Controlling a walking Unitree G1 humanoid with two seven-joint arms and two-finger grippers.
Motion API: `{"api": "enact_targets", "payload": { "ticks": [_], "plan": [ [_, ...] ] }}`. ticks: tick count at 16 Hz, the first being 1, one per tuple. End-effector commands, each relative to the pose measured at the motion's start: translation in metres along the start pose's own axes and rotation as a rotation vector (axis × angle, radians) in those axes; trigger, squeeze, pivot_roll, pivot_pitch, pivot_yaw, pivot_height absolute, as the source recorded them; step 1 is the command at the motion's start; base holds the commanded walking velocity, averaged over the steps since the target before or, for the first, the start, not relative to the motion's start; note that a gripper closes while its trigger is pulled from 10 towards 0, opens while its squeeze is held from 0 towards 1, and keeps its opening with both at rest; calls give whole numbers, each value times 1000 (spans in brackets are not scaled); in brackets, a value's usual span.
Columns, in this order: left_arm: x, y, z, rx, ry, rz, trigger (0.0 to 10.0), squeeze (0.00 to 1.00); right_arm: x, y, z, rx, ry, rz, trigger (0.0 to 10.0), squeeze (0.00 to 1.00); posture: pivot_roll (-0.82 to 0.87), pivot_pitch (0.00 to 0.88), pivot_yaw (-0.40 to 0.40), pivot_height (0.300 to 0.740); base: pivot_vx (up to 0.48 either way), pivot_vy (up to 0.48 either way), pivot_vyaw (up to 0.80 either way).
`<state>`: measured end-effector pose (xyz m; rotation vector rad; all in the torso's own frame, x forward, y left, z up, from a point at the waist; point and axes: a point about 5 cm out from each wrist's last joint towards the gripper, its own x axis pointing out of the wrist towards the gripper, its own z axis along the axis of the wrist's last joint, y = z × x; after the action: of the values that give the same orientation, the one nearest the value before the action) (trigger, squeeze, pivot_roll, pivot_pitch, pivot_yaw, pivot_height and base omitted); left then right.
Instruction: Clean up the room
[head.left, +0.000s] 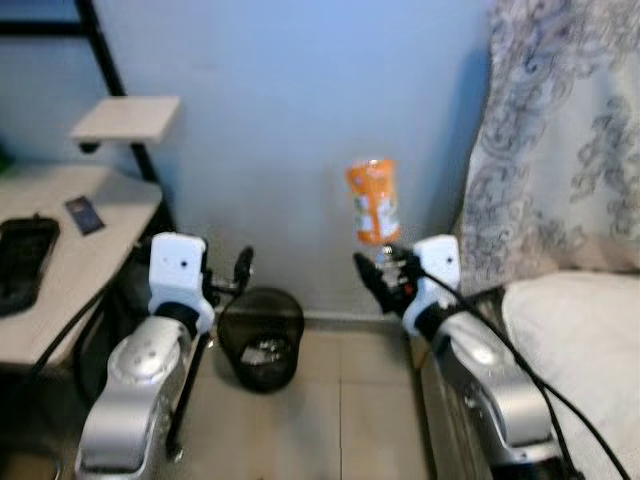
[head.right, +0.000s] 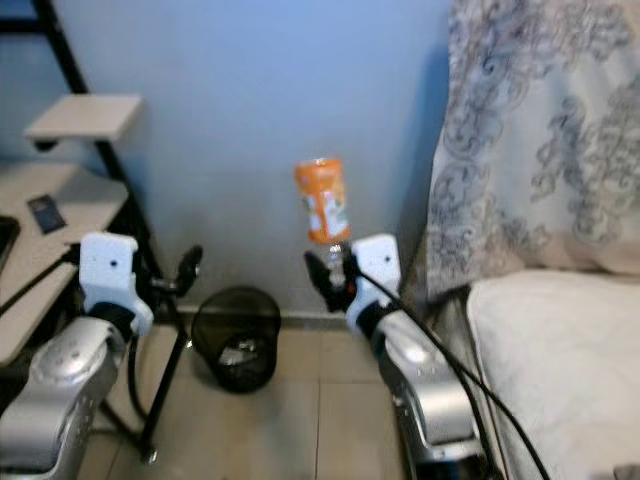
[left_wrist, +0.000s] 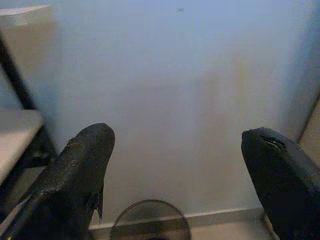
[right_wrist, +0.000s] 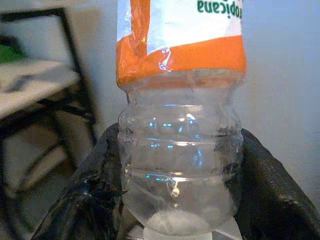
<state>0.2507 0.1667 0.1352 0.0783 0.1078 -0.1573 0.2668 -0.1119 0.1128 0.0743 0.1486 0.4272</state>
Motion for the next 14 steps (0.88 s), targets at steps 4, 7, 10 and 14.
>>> {"api": "enact_targets", "payload": {
  "ticks": [4,7,10,14],
  "plan": [
    [1,-7,1,8,-4,-37,10000,0,-5,-17,-10,69,49,-110,10000,0,5,0,13,740,305,0,0],
    [1,-8,3,11,-8,-34,10000,0,-4,-21,-11,73,44,-135,10000,0,27,0,3,740,310,0,0],
    [0,-8,2,10,-4,-37,10000,0,-1,-21,-11,75,43,-135,10000,0,21,0,13,740,315,0,0],
    [-1,-3,-3,-22,3,-22,10000,0,-6,-19,-12,70,39,-145,10000,0,10,0,24,740,319,0,0]
  ]
}}
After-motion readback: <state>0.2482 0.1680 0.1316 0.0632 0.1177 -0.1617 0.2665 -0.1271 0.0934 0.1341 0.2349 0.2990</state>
